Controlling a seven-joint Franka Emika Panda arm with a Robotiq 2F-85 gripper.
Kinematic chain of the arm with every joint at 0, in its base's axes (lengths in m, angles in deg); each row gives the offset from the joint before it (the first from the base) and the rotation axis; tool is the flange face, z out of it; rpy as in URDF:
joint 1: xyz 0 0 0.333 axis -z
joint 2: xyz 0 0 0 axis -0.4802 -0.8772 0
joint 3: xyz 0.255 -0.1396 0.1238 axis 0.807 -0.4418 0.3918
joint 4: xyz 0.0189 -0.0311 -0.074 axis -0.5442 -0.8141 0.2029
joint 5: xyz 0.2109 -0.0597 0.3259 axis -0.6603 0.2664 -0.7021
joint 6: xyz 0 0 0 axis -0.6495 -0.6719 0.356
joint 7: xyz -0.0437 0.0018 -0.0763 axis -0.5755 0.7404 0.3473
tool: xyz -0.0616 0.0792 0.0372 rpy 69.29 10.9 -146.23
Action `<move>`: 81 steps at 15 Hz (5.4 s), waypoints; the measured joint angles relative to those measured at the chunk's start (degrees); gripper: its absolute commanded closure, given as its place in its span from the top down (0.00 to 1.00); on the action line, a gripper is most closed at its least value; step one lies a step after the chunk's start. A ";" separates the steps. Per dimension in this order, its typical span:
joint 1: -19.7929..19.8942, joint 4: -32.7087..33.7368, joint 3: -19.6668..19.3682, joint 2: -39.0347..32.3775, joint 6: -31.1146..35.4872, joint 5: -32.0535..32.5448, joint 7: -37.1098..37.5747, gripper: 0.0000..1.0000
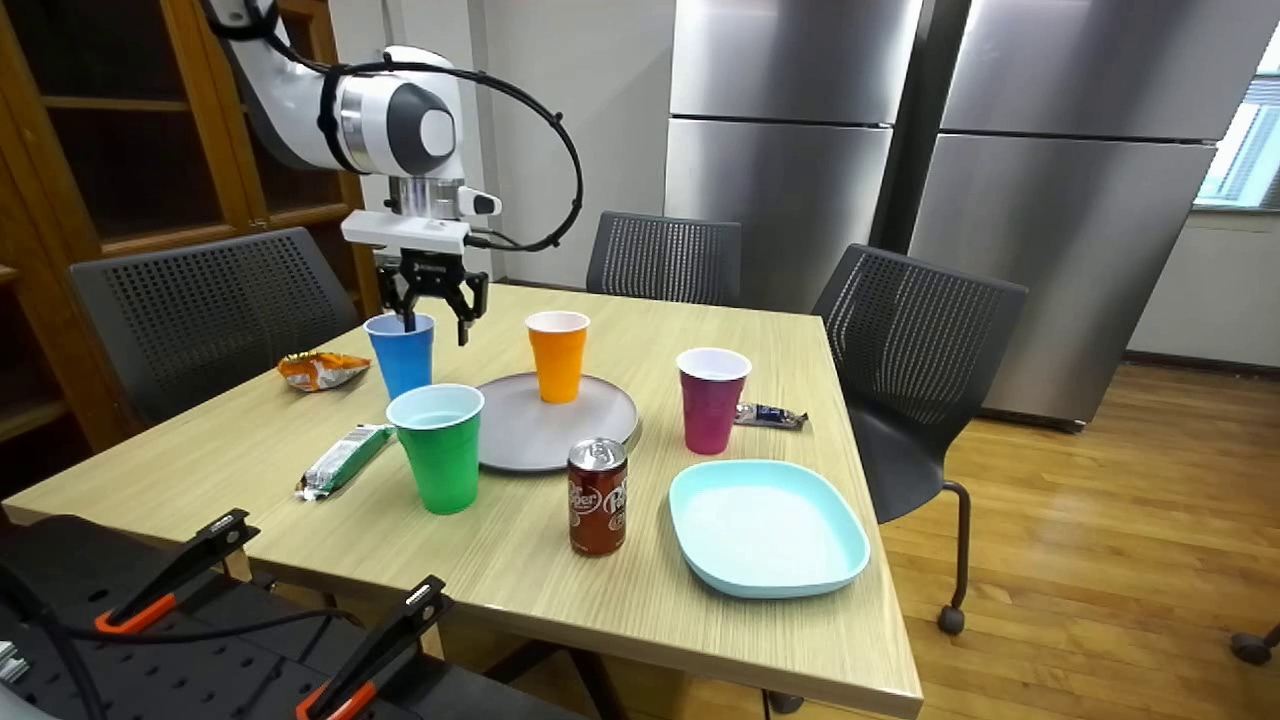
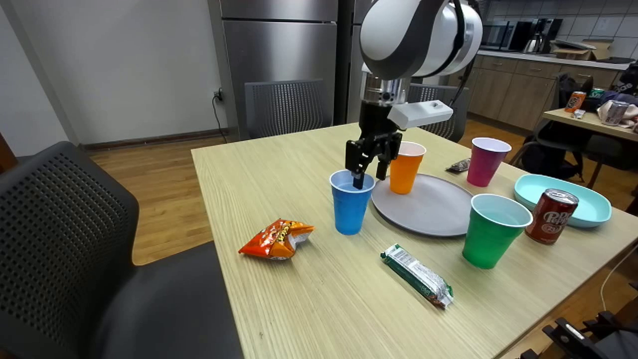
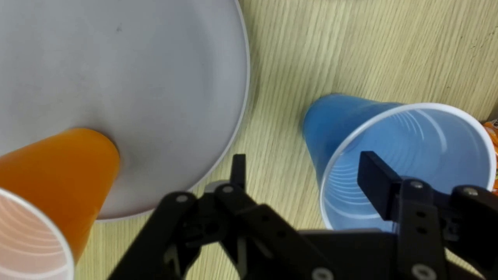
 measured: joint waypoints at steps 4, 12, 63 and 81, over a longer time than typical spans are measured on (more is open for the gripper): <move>-0.30 0.00 0.00 -0.09 0.36 0.17 0.00 0.15; -0.50 0.00 0.29 -0.06 0.77 0.16 0.00 0.01; 8.13 -8.20 -4.76 6.45 4.73 -9.65 -3.97 0.01; 8.12 -8.18 -5.00 8.98 4.76 -7.01 -3.56 1.00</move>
